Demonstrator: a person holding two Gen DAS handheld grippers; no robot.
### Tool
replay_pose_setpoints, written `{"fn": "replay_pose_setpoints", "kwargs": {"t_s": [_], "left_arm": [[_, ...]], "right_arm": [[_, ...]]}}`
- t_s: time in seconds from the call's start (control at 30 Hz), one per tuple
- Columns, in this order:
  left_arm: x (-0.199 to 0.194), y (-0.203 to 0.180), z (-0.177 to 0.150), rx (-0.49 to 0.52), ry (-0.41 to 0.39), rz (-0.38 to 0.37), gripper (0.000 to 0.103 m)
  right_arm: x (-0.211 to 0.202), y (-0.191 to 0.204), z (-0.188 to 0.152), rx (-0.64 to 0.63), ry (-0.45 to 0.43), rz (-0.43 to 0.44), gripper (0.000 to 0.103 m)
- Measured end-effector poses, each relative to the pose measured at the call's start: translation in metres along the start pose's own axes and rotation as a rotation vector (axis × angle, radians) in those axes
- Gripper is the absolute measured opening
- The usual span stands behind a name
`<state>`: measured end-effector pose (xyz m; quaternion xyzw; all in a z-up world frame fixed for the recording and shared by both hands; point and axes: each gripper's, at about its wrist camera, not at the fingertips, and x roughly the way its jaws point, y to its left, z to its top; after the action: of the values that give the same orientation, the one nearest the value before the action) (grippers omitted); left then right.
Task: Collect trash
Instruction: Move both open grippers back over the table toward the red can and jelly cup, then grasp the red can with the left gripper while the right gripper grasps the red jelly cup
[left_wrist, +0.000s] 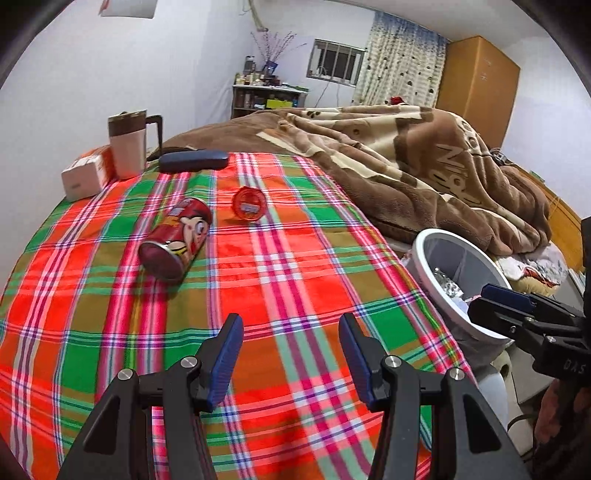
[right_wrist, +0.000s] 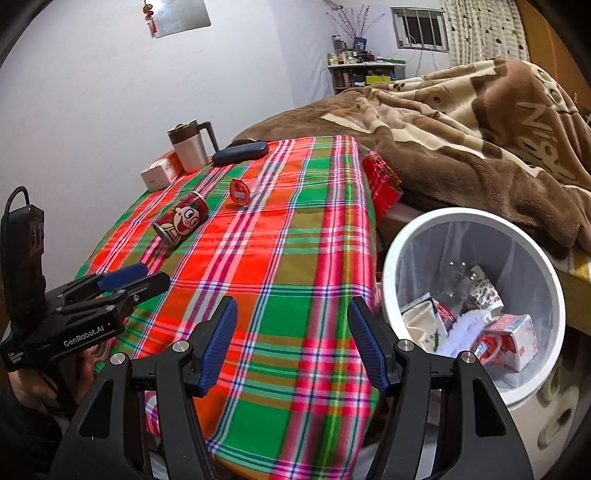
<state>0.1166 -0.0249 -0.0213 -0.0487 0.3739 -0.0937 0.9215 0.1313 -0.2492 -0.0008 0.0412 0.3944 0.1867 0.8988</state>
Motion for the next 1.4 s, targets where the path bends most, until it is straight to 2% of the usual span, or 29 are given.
{"fn": "replay_pose_setpoints", "kwargs": {"t_s": [0.43,0.77,0.83,0.9,1.1,1.4], "left_arm": [[0.007,0.035,0.013,-0.015,-0.008,0.079,0.053],[0.026,0.076,0.046,-0.033,-0.035,0.144,0.054],[0.031,0.083,0.052,-0.033,-0.039,0.158,0.056],[0.038,0.091,0.059,-0.035,-0.042,0.156,0.065],[0.066,0.106,0.068,-0.024,-0.012,0.155,0.066],[0.101,0.11,0.062,-0.024,0.058,0.109,0.066]], "right_arm": [[0.021,0.021,0.02,-0.041,0.011,0.022,0.063],[0.051,0.038,0.049,-0.08,0.023,0.039,0.063],[0.055,0.041,0.052,-0.087,0.027,0.04,0.063],[0.061,0.043,0.056,-0.093,0.031,0.042,0.063],[0.08,0.046,0.066,-0.1,0.052,0.047,0.063],[0.106,0.053,0.082,-0.119,0.076,0.036,0.063]]}}
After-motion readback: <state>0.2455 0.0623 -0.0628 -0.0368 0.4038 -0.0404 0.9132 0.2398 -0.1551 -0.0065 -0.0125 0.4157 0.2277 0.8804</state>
